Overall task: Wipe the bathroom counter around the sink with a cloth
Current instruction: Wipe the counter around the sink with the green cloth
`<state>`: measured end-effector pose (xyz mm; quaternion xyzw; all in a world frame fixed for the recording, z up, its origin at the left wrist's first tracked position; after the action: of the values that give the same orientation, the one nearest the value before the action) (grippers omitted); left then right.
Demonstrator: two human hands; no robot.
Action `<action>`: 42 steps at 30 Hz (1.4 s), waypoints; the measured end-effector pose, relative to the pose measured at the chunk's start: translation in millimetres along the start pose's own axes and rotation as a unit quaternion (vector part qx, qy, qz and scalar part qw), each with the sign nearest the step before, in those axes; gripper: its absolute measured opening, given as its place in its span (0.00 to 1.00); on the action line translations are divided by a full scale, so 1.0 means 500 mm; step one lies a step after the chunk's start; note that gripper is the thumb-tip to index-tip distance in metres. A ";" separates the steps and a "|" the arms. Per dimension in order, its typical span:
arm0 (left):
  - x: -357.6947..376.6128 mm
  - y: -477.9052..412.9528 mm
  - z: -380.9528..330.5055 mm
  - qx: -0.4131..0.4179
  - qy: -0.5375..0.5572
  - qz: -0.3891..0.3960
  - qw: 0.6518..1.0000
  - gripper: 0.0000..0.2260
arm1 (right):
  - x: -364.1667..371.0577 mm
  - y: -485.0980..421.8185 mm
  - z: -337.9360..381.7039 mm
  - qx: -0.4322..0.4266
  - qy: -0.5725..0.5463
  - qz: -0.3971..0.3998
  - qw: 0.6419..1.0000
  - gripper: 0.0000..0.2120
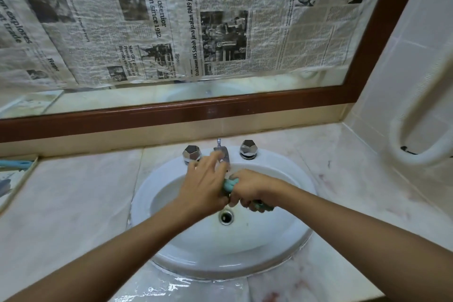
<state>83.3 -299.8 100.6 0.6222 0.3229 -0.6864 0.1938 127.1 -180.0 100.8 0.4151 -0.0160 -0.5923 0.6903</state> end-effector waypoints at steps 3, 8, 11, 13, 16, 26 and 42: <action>-0.011 0.043 -0.012 0.094 -0.025 -0.263 0.960 0.20 | -0.010 0.027 -0.010 0.082 -0.162 0.172 0.968 0.13; -0.040 0.020 0.012 0.213 0.073 -0.337 0.914 0.04 | 0.011 0.079 0.024 0.022 -0.236 0.390 0.890 0.13; -0.061 -0.006 0.015 0.270 0.100 -0.286 0.914 0.06 | 0.008 0.089 0.029 0.036 -0.201 0.362 0.909 0.13; -0.065 -0.025 0.011 0.292 0.039 -0.244 0.924 0.05 | -0.003 0.086 0.025 0.064 -0.175 0.275 0.943 0.15; -0.088 -0.060 -0.002 0.248 -0.105 -0.157 0.950 0.04 | -0.028 0.073 0.037 0.033 -0.065 0.038 0.997 0.11; -0.046 -0.059 0.015 -0.033 0.206 0.210 0.955 0.12 | -0.005 0.046 0.081 -0.157 0.341 -0.281 0.883 0.28; 0.073 0.075 0.005 -0.019 0.252 0.033 0.967 0.15 | 0.042 0.058 -0.077 0.003 -0.005 -0.130 0.991 0.13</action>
<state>100.9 -323.6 57.2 0.7814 0.3534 -0.4948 0.1405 176.6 -177.6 82.8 0.4127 0.0333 -0.6790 0.6063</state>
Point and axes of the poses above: each hand's wrist, its own y-axis away from the middle knuckle, its own x-axis out of the palm, z = x × y, the point moved 3 cm from there along -y, towards the middle knuckle, and after that the axes turned 2 degrees about -y, right-handed, at the moved point
